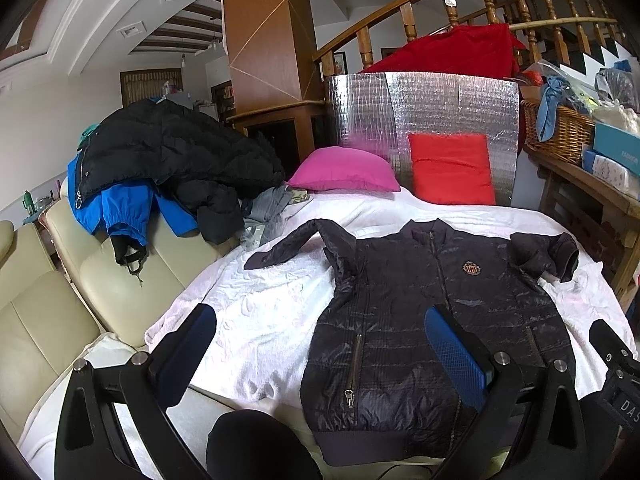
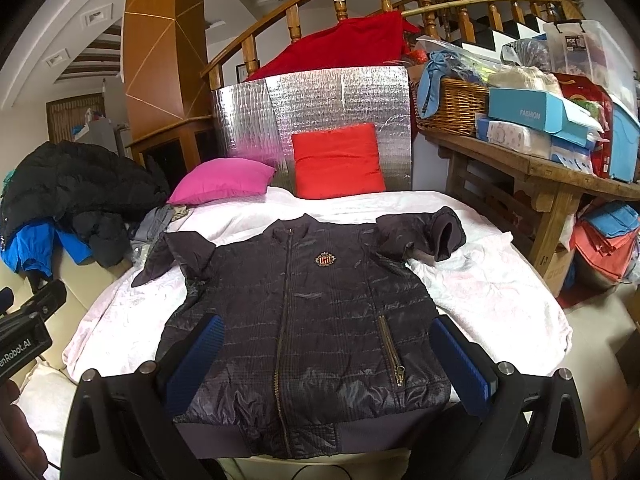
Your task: Fold large clothes
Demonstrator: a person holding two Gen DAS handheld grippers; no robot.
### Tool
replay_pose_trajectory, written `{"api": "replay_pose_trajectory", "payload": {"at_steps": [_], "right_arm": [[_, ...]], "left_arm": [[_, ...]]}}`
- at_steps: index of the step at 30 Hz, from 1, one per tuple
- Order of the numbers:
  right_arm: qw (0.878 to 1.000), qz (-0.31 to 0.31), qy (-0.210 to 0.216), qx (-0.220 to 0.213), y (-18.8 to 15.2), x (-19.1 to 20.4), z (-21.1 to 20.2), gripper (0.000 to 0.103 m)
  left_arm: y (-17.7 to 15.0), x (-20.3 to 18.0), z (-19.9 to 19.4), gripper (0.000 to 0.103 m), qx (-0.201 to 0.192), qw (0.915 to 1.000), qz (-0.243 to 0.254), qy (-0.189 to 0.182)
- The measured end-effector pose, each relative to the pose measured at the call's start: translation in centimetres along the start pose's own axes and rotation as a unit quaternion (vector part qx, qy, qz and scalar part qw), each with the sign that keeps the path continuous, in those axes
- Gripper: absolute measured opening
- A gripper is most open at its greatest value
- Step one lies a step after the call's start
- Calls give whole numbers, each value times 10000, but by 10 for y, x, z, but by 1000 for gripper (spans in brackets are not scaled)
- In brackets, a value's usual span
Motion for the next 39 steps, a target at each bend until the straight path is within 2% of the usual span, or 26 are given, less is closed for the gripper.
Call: {"api": "replay_pose_trajectory", "payload": {"at_steps": [3,6,9,12,14,16,20,23,24,26,30,33,34,35,36,37,38,39], "right_arm": [[10000,20,23,61,1,-4,9,103],[9997,158,157,137,8,-19,26,103],[9975,601,325,194,18,-60,55,103],[9892,1296,645,226,28,-119,90,103],[9793,1869,713,316,32,-166,120,103],[9621,2584,800,343,31,-218,153,103],[9246,3702,814,373,27,-290,214,103],[8963,4309,1014,268,31,-320,250,103],[8915,4401,1053,235,35,-327,259,103],[8900,4456,967,85,47,-339,281,103],[9006,4310,557,120,60,-353,325,103],[9097,4123,410,276,66,-359,353,100],[9114,4083,394,336,67,-361,364,91],[9108,4089,380,422,65,-364,374,75],[9078,4138,413,551,62,-367,385,68],[9049,4186,428,636,60,-369,391,49],[9025,4223,408,743,58,-367,396,35],[9026,4211,385,805,59,-366,399,35]], "left_arm": [[0,-6,9,103,44,10000,68,-6],[3,-17,36,103,251,9995,124,-165],[2,-35,85,103,680,9971,213,-255],[-4,-70,160,103,1254,9906,484,-274],[-14,-93,208,103,1695,9828,647,-333],[-24,-118,255,103,2071,9750,764,-242],[-35,-155,308,103,2354,9676,895,-155],[-35,-179,332,103,2365,9666,970,-172],[-36,-184,336,103,2359,9666,976,-210],[-39,-194,344,103,2336,9667,1005,-285],[-54,-206,356,103,2507,9599,1206,-344],[-56,-207,358,103,2523,9596,1161,-441],[-58,-206,360,103,2580,9585,1099,-504],[-58,-206,364,103,2620,9582,1002,-571],[-60,-202,365,103,2646,9584,845,-658],[-61,-199,367,103,2657,9587,705,-727],[-62,-198,367,103,2648,9588,690,-758],[-62,-198,366,103,2627,9590,748,-761]]}}
Point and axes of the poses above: each gripper's, at about its wrist camera, not at the fingertips, and z roughly the way its jaws point, x to its left, y to its top, the point moved 1 cm from there along z, roughly the way its jaws point, and after that the axes turned 7 degrees about y, right-handed, at the moved point
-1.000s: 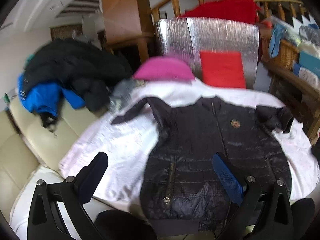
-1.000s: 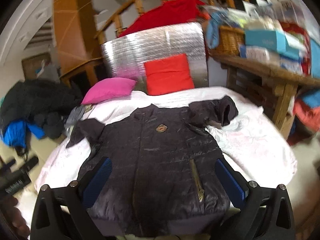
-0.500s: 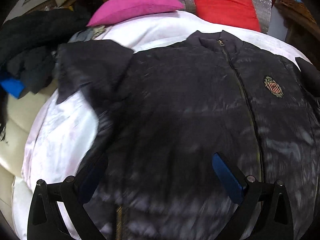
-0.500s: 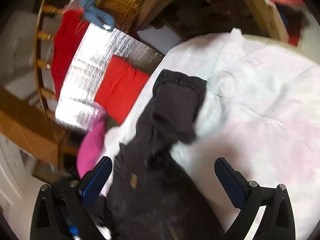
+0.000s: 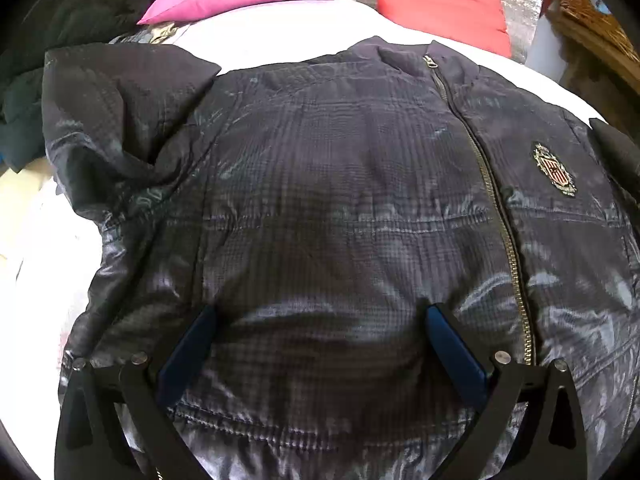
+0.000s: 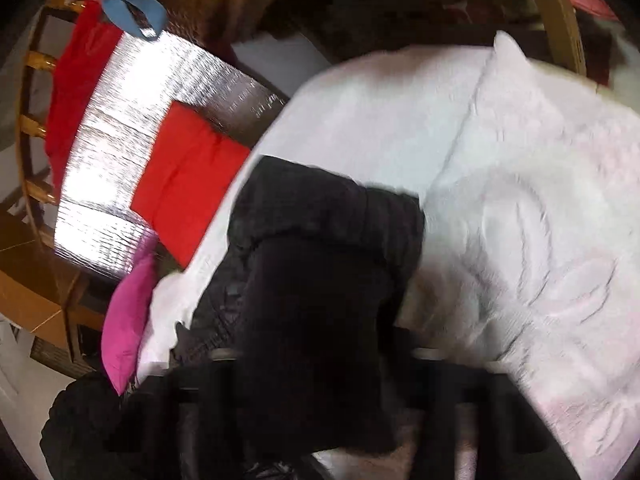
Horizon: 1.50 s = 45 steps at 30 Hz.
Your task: Fold large clothes
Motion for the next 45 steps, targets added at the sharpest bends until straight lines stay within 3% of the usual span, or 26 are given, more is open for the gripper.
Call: {"api": "replay_pose_trajectory", "payload": {"at_steps": [2,5,9,13,15,16,17,20,22,25,27,30,34,37,40,41,42,43,44,45], "right_arm": [[9995,-311,-74,-72,-4,21,-4,25],[9950,-936,306,-176,-18,70,-16,25],[9814,-1427,1283,89,-55,133,-22,25],[9573,-1520,2301,869,-107,181,-5,29],[9472,-1479,2522,1319,-129,193,9,51],[9381,-1478,2652,1665,-142,199,20,85],[9297,-1446,2768,1953,-153,203,28,96],[9155,-1351,3085,2200,-166,208,33,96],[9142,-1378,3201,2070,-161,206,25,96],[9457,-1560,2546,1282,-147,185,3,96],[9704,-1578,1668,745,-129,162,1,96],[9894,-1089,907,312,-101,118,8,96],[9965,-301,774,111,-73,71,20,96],[9950,101,923,355,-66,52,30,95],[9955,43,680,659,-68,48,53,93],[9952,4,632,749,-72,40,55,90],[9947,-25,593,844,-75,41,60,88],[9938,-61,563,961,-80,40,59,79],[9921,-114,525,1130,-85,41,68,66],[9912,-191,436,1235,-88,40,67,61]], "left_arm": [[1,-1,-1,103,7,10000,91,21],[11,2,-5,103,96,9998,196,-37],[32,23,-35,103,-693,9974,-201,85],[35,50,-67,103,-1267,9897,-611,-253],[32,56,-72,103,-1251,9885,-715,-456],[33,58,-71,103,-1160,9889,-732,-572],[31,59,-70,103,-1096,9892,-718,-652],[31,60,-66,103,-960,9885,-701,-934],[32,58,-65,103,-971,9876,-653,-1044],[28,58,-62,103,-843,9868,-608,-1241],[28,54,-56,103,-693,9841,-657,-1500],[24,47,-50,103,-557,9739,-701,-2088],[22,17,-53,103,-570,9568,-505,-2806],[23,-12,-42,103,-370,9600,-218,-2766],[27,-32,-22,103,-51,9616,-198,-2737],[27,-35,-18,92,-32,9604,-232,-2777],[28,-38,-14,71,-7,9600,-233,-2790],[28,-41,-12,64,30,9616,-186,-2739],[30,-43,-12,52,-29,9632,-111,-2684],[31,-44,-15,38,-130,9626,-56,-2705]]}}
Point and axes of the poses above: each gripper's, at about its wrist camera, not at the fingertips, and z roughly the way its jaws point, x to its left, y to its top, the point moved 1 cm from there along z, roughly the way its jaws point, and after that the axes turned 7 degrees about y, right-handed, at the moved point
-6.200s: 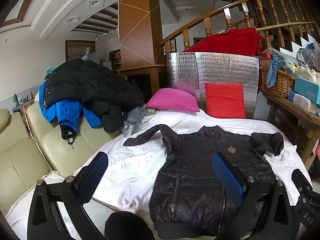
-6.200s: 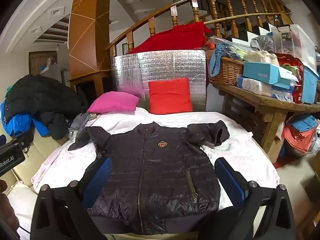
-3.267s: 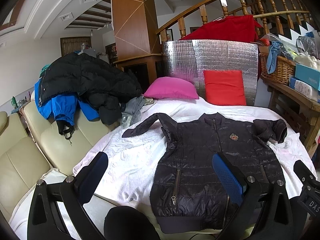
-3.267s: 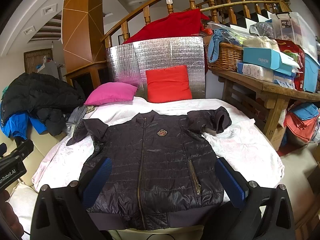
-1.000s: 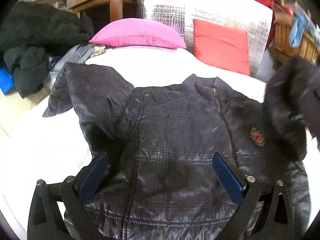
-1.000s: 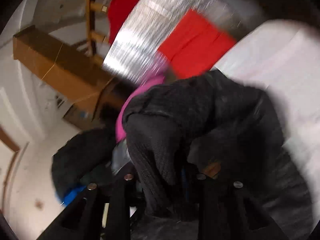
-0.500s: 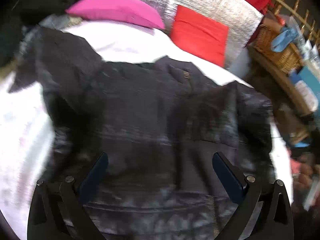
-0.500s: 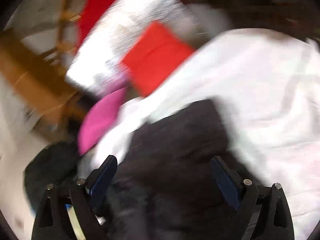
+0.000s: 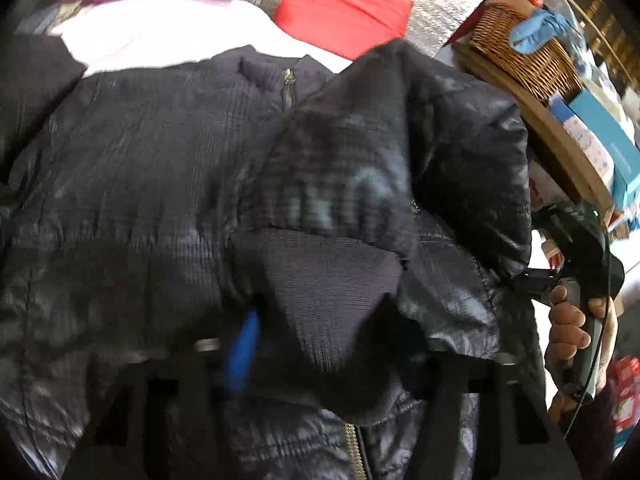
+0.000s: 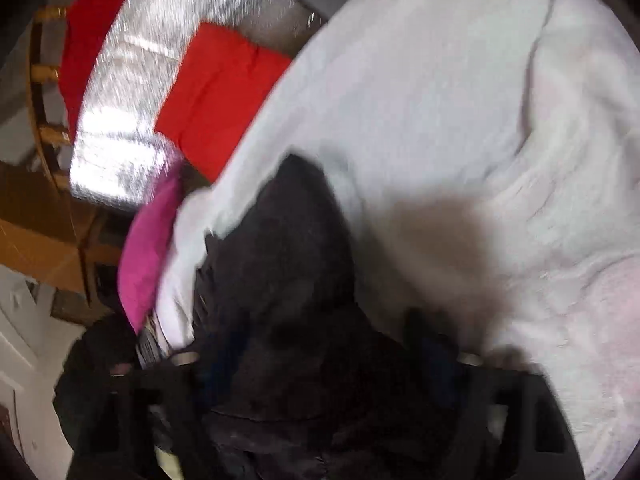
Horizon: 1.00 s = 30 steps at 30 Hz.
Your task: Fold large clothes
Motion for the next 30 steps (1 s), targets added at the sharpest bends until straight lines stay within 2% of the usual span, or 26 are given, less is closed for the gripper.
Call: {"api": "replay_pose_trajectory", "payload": {"at_steps": [1,3,6,9,10,11,12,13,14,16,17,18,20,22,23,25,27,29,30], "right_arm": [[9995,-190,-234,13,-2,3,3,52],[9970,-571,-521,-27,-3,10,1,45],[9963,-623,-581,-87,-3,10,-2,41],[9963,-554,-656,-72,-2,1,-2,40],[9964,-540,-654,-68,-2,-1,-3,40],[9963,-540,-667,-79,-2,-2,-3,40],[9961,-547,-693,-83,-1,5,1,40],[9957,-567,-724,-76,-1,8,3,40],[9955,-589,-745,-54,-2,10,3,40],[9936,-680,-898,-105,-5,11,-2,40],[9926,-741,-958,-121,-6,12,-2,40],[9923,-751,-974,-112,-6,13,-2,42],[9940,-623,-896,-110,-4,11,-3,49],[9943,-567,-884,-182,-3,12,-5,55],[9937,-616,-903,-227,-3,15,-6,61],[9925,-743,-921,-294,-5,20,-7,68],[9891,-934,-1098,-284,-8,25,-2,68],[9795,-1138,-1642,-238,-12,29,5,68],[9774,-1218,-1709,-262,-13,32,4,68]], "left_arm": [[3,-2,-3,34,-75,10000,55,-24],[7,-4,-10,24,-213,9996,160,2],[23,1,-25,21,-551,9949,496,683],[45,26,-45,20,-963,9865,386,1268],[51,35,-50,20,-1052,9829,328,1477],[57,46,-57,21,-1205,9758,270,1804],[61,58,-63,26,-1344,9677,218,2124],[64,71,-65,31,-1325,9635,84,2323],[66,80,-63,44,-1210,9636,-97,2383],[64,97,-61,47,-1108,9626,-600,2400],[64,100,-63,48,-1106,9619,-629,2419],[65,99,-63,55,-1068,9616,-577,2463],[63,93,-64,65,-1068,9636,-501,2400],[61,92,-72,69,-1167,9654,-503,2278],[59,95,-75,74,-1150,9671,-485,2217],[56,96,-67,77,-1058,9718,-432,2064],[59,95,-49,77,-789,9751,-347,2042],[57,102,-24,77,-293,9688,-307,2442],[56,106,-17,76,-146,9656,-305,2578]]}}
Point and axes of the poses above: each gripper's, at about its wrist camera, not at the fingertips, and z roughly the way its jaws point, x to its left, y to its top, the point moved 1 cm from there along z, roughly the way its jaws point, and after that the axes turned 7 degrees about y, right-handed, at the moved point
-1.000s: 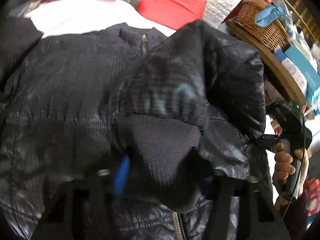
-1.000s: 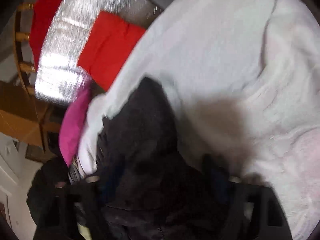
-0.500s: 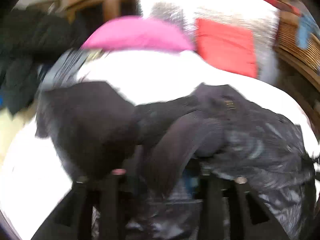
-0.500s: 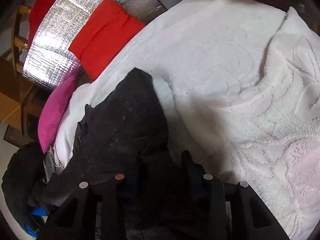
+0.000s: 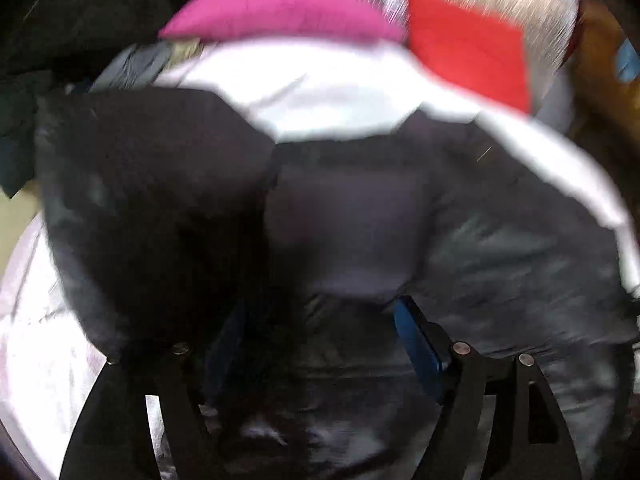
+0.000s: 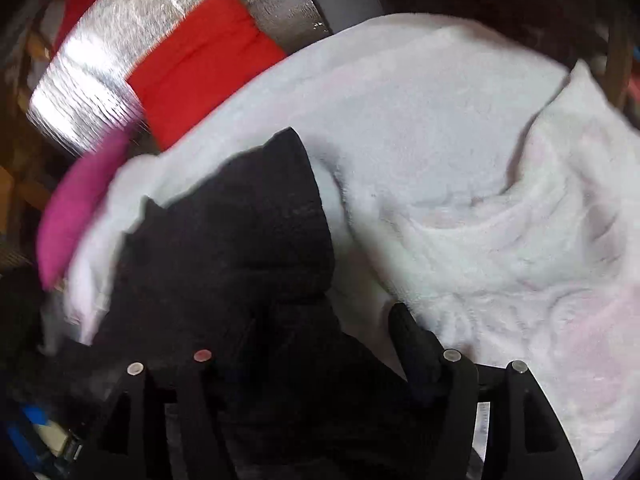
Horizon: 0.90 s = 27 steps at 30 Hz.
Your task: Fold large clothes
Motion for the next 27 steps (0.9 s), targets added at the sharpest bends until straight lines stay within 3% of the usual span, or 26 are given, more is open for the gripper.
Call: {"api": "replay_pose_trajectory", "payload": {"at_steps": [1,3,5,7,10,12,14,17,20,22,25,27], "right_arm": [[9999,-70,-67,-85,1,4,-6,68],[9979,-241,-52,-604,3,15,-31,68],[9911,-627,97,-1172,3,34,-59,68],[9833,-1020,438,-1440,-3,54,-74,68],[9741,-1647,945,-1227,-21,90,-71,64],[9695,-2012,1059,-915,-35,113,-55,59],[9669,-2248,1001,-678,-47,126,-36,58],[9706,-2229,886,-195,-56,134,-1,58],[9763,-2038,592,435,-61,124,32,59],[9743,-2152,546,376,-61,129,30,59],[9740,-2125,671,417,-59,130,19,59],[9764,-1985,737,421,-56,124,16,59]], "left_arm": [[-1,1,3,76,55,10000,4,42],[3,6,-11,76,-52,9996,-117,-246],[6,19,-34,76,-356,9962,-295,-743],[9,39,-58,76,-810,9908,-464,-983],[12,73,-80,78,-1358,9843,-722,-867],[12,102,-84,88,-1583,9792,-1085,-660],[13,132,-76,88,-1530,9733,-1587,-643],[12,164,-54,88,-1070,9624,-2277,-1026],[13,186,-31,88,-731,9408,-2890,-1612],[17,196,-19,88,-581,9139,-3373,-2181],[17,207,-10,88,-478,8794,-3929,-2647],[25,206,-4,88,-368,8677,-4063,-2841]]}}
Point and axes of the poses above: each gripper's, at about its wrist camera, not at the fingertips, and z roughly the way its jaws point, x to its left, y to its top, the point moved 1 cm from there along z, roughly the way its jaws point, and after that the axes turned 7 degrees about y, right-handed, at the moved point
